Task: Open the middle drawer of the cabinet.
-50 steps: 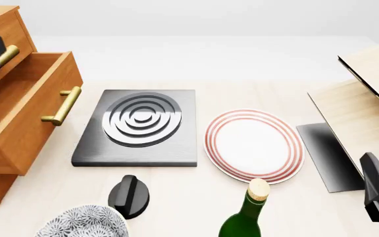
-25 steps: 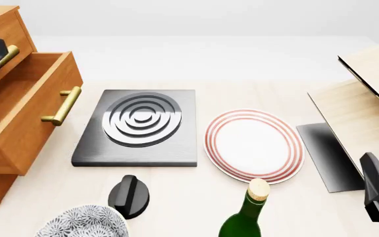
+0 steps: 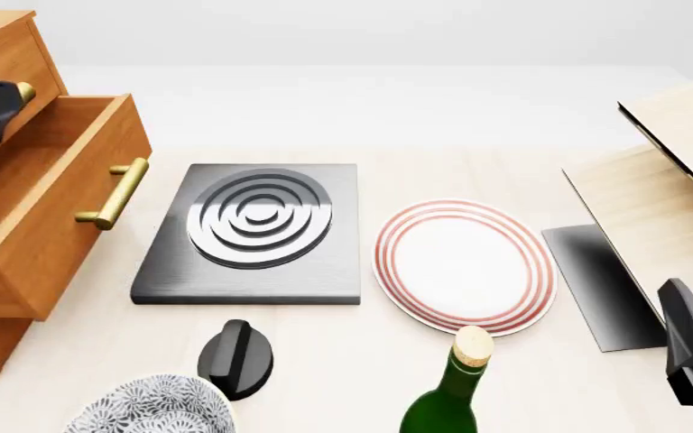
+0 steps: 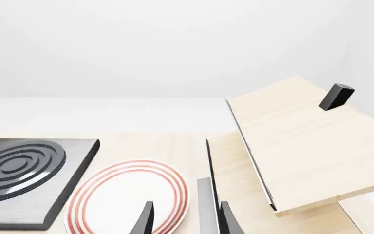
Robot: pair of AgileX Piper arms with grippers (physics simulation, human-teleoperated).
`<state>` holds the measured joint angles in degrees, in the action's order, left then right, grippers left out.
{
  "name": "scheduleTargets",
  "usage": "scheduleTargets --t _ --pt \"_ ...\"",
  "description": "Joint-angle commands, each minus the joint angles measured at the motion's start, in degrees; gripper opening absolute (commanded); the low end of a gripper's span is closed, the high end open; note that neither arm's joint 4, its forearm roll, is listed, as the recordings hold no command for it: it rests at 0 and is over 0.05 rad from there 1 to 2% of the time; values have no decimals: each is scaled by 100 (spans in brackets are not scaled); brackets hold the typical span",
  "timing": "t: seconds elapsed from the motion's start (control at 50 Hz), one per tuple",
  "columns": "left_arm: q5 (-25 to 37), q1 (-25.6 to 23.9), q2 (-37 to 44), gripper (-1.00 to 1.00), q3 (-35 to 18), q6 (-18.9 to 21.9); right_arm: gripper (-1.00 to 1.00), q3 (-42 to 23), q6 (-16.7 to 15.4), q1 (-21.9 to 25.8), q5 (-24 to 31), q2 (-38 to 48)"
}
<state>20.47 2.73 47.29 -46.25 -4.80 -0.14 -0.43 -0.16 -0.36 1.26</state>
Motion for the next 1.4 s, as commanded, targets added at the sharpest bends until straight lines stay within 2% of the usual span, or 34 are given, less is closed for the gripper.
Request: scheduleTargets --t 0.02,0.92,1.2,1.22,1.26,1.28,1.4 --pt "-17 39 26 100 60 -215 100 1 8 3 10 -26" --pt "-323 146 669 100 258 -470 100 1 9 4 10 -27" --pt "-355 145 788 100 347 -689 100 1 8 4 10 -27" --pt "-380 33 920 100 407 -991 100 1 8 3 10 -26" --pt "-383 -14 965 100 413 -980 100 1 9 4 10 -27" --pt "-390 57 867 100 413 -800 100 1 9 3 11 -29" --pt "-379 112 908 100 381 -839 100 1 10 5 9 -25"
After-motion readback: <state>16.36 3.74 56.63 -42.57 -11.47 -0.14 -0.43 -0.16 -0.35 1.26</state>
